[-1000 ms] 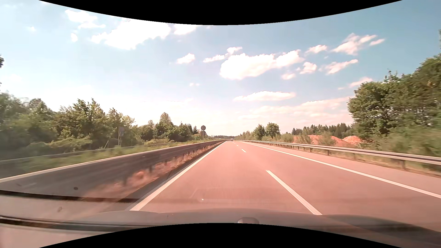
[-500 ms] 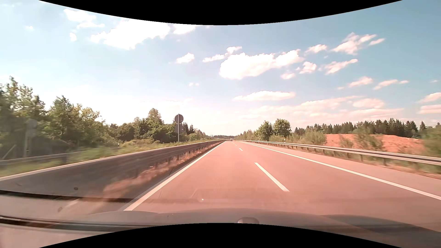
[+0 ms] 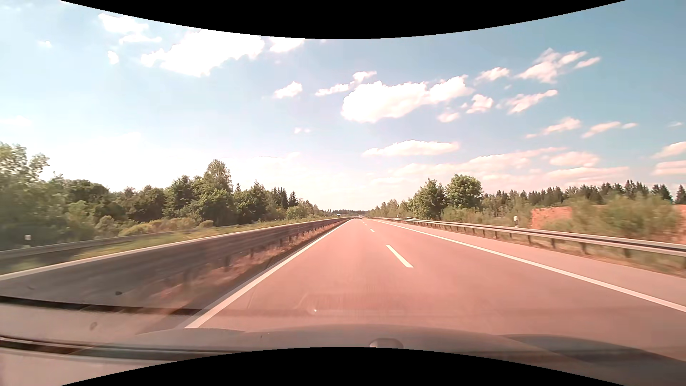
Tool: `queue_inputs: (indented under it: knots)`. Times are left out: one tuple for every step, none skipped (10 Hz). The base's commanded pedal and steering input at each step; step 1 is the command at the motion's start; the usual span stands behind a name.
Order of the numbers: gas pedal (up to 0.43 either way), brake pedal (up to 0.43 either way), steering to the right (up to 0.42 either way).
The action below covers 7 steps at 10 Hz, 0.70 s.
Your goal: Follow the waypoints while adhering to traffic rules and regulations
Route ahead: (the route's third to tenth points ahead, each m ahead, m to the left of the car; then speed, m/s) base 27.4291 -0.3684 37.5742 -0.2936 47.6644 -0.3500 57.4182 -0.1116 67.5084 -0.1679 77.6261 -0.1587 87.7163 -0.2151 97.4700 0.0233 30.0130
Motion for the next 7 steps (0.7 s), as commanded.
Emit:
queue_inputs:
  knots:
    - [0.311, 0.0, -0.001]
    - [0.311, 0.0, -0.001]
    - [0.311, 0.0, -0.001]
    - [0.311, 0.0, -0.001]
    - [0.311, 0.0, -0.002]
    - [0.311, 0.0, -0.002]
    - [0.311, 0.0, -0.002]
